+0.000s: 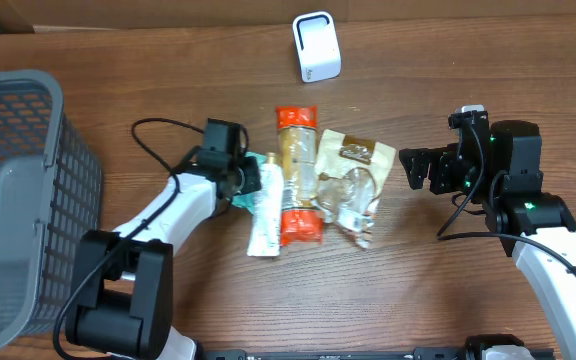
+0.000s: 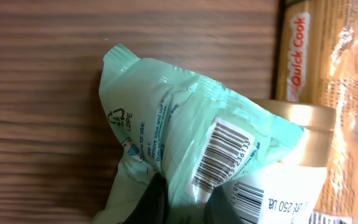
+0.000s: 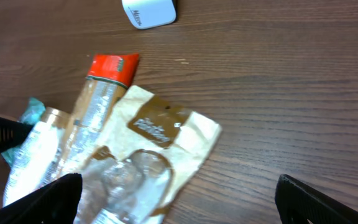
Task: Scan the item barcode
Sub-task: 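Lift the green packet out and lay it left of the tube, then raise the left gripper away from the items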
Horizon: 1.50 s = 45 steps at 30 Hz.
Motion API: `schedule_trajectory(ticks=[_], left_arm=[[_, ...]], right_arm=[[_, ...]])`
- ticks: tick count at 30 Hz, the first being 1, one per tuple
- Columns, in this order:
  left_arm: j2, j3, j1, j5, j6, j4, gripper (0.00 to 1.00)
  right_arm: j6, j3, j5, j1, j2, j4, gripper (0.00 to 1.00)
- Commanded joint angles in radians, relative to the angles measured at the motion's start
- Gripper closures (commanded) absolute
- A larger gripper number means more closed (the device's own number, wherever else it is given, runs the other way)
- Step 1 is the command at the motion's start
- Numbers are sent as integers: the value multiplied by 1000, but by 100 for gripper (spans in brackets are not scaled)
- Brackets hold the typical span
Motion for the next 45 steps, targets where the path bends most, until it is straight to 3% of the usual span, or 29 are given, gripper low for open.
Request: schedule_trajectory(ticks=[1, 15, 16, 18, 19, 21, 22, 31, 39, 45], left_arm=[[26, -39, -24, 93, -47, -17, 96], [20, -10, 9, -10, -53, -198, 96], [17, 3, 10, -25, -52, -217, 92], [10, 39, 10, -50, -29, -262, 75], [5, 64, 10, -66, -16, -294, 60], [3, 119, 11, -113, -7, -360, 11], [3, 152, 11, -141, -7, -401, 0], [-28, 476, 15, -168, 36, -704, 0], [-138, 758, 15, -12, 153, -832, 0], [-246, 873, 15, 208, 253, -892, 1]], right_arm=[[-5, 24, -6, 5, 2, 6, 0], [-5, 24, -6, 5, 2, 6, 0], [-5, 24, -6, 5, 2, 6, 0], [-5, 24, -6, 5, 2, 6, 0], [-5, 24, -6, 5, 2, 6, 0], [-5, 24, -6, 5, 2, 6, 0], [-5, 24, -6, 5, 2, 6, 0], [-5, 24, -6, 5, 2, 6, 0], [-5, 24, -6, 5, 2, 6, 0], [-5, 24, -6, 5, 2, 6, 0]])
